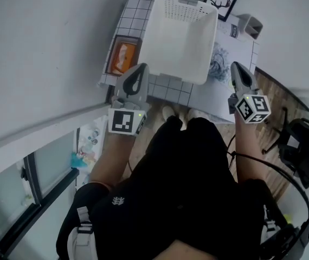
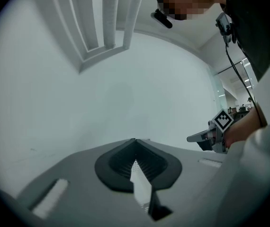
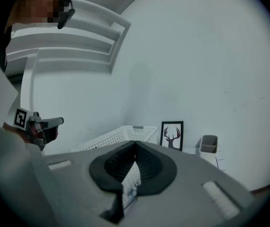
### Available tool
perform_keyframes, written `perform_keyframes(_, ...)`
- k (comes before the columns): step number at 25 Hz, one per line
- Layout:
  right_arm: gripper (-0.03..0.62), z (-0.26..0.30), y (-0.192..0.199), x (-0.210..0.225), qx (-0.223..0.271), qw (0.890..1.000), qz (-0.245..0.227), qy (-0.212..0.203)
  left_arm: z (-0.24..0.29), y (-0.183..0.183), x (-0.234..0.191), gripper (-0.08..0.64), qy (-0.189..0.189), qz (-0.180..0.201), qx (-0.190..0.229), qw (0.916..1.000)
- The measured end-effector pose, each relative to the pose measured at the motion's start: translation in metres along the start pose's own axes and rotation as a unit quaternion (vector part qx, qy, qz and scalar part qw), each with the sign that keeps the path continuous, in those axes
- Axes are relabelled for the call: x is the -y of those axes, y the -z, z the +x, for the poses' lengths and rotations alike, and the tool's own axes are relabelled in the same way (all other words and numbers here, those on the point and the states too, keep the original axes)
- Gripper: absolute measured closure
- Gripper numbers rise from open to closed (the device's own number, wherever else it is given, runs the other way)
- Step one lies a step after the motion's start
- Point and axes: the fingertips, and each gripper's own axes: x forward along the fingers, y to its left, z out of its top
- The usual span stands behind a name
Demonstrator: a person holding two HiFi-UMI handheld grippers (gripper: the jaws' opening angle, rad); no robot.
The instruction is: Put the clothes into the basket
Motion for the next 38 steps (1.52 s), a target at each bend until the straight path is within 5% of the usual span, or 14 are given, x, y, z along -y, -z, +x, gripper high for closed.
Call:
perform_keyframes(5, 0.591, -0.003, 0.003, 0.007, -0.001, 1.000, -0.016, -0.001, 0.018, 0.008, 0.008, 0.554, 0.016, 0.006, -0.009, 0.9998)
perform_keyframes(21, 0.561, 0.054, 0.087, 0.037, -0.057, 0.997, -0.031, -0.049, 0.047, 0.023, -0.005, 0.554, -0.034, 0.002, -0.033, 0.9989)
perform_keyframes(32, 0.152, 0.075, 0.145, 0.053, -0.142, 0.987, -0.020, -0.074, 0.073, 0.015, 0.007, 0.554, -0.018, 0.039, -0.023, 0.9988)
perform_keyframes(38, 0.107, 0.089, 0.170, 0.057, -0.180, 0.981, -0.019, -0.072, 0.074, 0.020, 0.009, 0.554, -0.021, 0.050, -0.041, 0.9977)
